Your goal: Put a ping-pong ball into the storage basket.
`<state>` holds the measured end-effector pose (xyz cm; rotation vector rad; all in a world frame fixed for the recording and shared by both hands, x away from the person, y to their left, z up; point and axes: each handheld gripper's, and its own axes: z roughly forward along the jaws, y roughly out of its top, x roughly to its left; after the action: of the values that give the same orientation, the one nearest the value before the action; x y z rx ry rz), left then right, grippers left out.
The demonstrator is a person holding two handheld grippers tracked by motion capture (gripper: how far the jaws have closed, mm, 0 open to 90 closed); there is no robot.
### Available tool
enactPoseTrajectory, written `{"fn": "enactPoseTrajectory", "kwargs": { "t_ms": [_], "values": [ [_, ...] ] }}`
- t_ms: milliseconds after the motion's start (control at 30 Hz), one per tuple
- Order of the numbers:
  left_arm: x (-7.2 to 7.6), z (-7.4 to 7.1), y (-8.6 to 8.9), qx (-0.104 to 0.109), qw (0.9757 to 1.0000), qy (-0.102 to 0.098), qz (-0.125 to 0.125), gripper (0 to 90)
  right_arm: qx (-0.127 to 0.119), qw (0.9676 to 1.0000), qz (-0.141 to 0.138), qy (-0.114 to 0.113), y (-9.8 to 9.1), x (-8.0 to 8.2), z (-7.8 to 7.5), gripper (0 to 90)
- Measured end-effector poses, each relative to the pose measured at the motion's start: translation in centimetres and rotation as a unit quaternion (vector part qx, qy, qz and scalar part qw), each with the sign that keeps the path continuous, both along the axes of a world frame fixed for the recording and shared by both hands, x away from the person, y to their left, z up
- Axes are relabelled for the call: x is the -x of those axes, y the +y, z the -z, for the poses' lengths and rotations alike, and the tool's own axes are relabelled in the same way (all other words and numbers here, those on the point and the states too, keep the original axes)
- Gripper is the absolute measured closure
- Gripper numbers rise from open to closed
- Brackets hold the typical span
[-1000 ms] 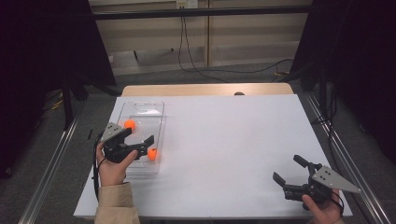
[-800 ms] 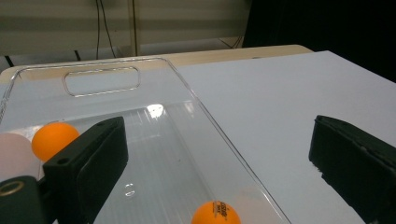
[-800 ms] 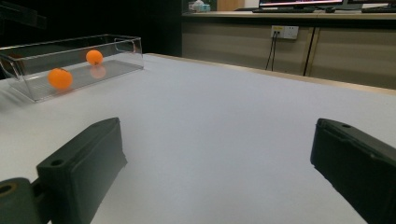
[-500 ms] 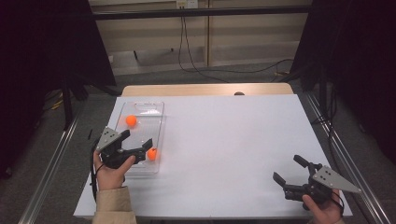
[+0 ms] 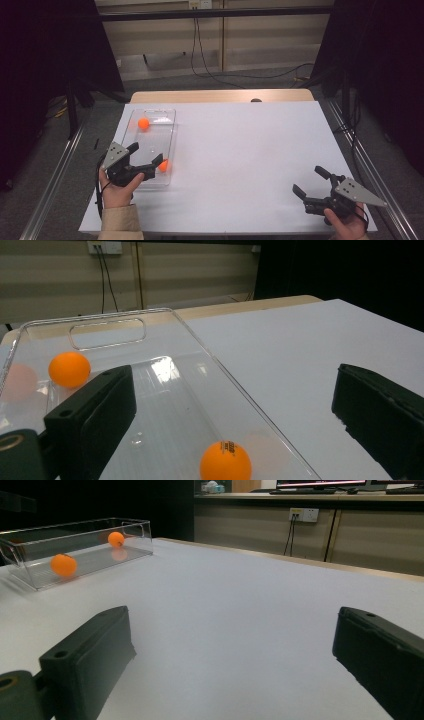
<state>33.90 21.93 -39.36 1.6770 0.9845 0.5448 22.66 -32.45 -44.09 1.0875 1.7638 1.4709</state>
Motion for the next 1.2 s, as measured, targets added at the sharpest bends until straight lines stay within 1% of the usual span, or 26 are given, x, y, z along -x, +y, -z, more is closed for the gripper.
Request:
{"fn": "enactPoseTrajectory", "kwargs": {
  "t_ms": [200, 267, 300, 333, 467, 567, 633, 767, 833, 967, 1100, 1200],
  "values": [
    [0.4, 0.1, 0.3, 0.003, 1.0000, -0.005, -0.001, 4.1, 0.000, 1.0000, 0.000, -0.001, 0.0, 0.0, 0.0, 2.7],
    [0.5, 0.2, 0.3, 0.007, 1.0000, -0.006, -0.001, 4.1, 0.000, 1.0000, 0.000, 0.000, 0.0, 0.0, 0.0, 2.7],
    [0.5, 0.2, 0.4, 0.003, 1.0000, -0.006, -0.001, 4.1, 0.000, 1.0000, 0.000, -0.001, 0.0, 0.0, 0.0, 2.7],
    [0.6, 0.3, 0.4, 0.002, 1.0000, -0.006, -0.002, 4.0, 0.000, 1.0000, 0.000, -0.001, 0.0, 0.0, 0.0, 2.7],
    [0.7, 0.3, 0.5, 0.007, 0.9999, -0.011, 0.001, 3.8, 0.000, 1.0000, 0.000, 0.000, 0.0, 0.0, 0.0, 2.7],
    [0.9, 0.4, 0.7, 0.007, 0.9999, -0.013, -0.002, 3.7, 0.000, 1.0000, 0.000, 0.000, 0.0, 0.0, 0.0, 2.7],
    [1.0, 0.4, 0.8, 0.012, 0.9998, -0.015, -0.004, 3.7, 0.000, 1.0000, 0.000, 0.000, 0.0, 0.0, 0.0, 2.7],
    [1.2, 0.6, 1.0, 0.012, 0.9997, -0.019, -0.001, 3.4, 0.000, 1.0000, 0.000, -0.001, 0.0, 0.0, 0.0, 2.7],
    [1.3, 0.6, 1.2, 0.009, 0.9998, -0.018, -0.001, 3.4, 0.000, 1.0000, 0.000, -0.001, 0.0, 0.0, 0.0, 2.7],
    [1.4, 0.7, 1.3, 0.012, 0.9997, -0.021, 0.000, 3.4, 0.000, 1.0000, 0.000, -0.001, 0.0, 0.0, 0.0, 2.7],
    [1.6, 1.0, 1.4, 0.015, 0.9997, -0.019, 0.000, 3.4, 0.000, 1.0000, 0.001, -0.001, -0.1, 0.0, 0.0, 2.7],
    [1.7, 1.1, 1.5, 0.012, 0.9998, -0.018, 0.001, 3.4, 0.000, 1.0000, 0.002, -0.001, -0.1, 0.0, 0.0, 2.7]
  ]
}}
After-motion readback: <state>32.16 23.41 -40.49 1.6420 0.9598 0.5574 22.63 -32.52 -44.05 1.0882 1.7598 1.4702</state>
